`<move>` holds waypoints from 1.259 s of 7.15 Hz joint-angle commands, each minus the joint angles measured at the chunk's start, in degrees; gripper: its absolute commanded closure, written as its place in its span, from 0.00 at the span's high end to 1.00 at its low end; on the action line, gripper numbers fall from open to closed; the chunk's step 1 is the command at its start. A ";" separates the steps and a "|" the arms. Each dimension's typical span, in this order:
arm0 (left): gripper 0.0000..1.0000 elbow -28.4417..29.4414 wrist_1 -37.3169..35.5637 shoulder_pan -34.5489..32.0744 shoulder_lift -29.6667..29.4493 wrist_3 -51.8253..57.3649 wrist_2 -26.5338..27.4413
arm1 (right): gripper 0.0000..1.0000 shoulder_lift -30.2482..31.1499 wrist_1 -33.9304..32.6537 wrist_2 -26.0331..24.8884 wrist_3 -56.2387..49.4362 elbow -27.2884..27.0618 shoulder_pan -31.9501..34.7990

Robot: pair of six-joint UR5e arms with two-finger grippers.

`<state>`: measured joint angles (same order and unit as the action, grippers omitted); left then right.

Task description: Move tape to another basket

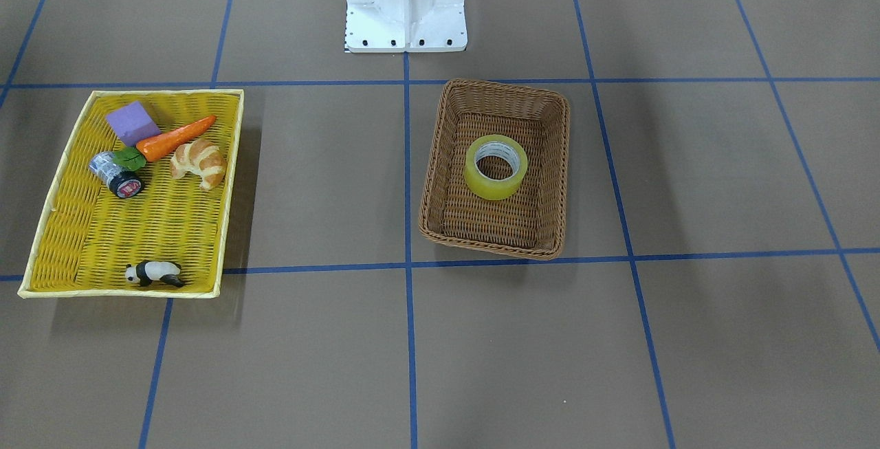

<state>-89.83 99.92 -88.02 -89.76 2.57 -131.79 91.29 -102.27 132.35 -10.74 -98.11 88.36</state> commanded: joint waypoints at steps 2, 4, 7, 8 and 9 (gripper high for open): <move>0.98 -2.19 0.09 -0.05 1.34 -4.07 -0.40 | 1.00 -0.15 -0.04 0.89 0.46 -0.15 0.15; 0.98 -2.19 0.09 -0.05 1.34 -4.07 -0.23 | 1.00 -0.15 0.14 0.54 0.46 -0.32 0.15; 0.98 -2.19 0.09 -0.14 1.34 -3.98 -0.05 | 1.00 -0.15 0.66 0.45 0.37 -0.24 0.50; 0.98 -2.19 0.09 -0.14 1.34 -3.98 -0.14 | 1.00 -0.23 0.67 0.45 0.37 -0.24 0.76; 0.98 -2.19 0.09 -0.14 1.34 -3.98 -0.14 | 1.00 -0.23 0.67 0.45 0.37 -0.24 0.77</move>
<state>-92.02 100.02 -88.15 -88.42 -1.41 -131.92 91.09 -101.64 132.83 -10.37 -98.36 89.02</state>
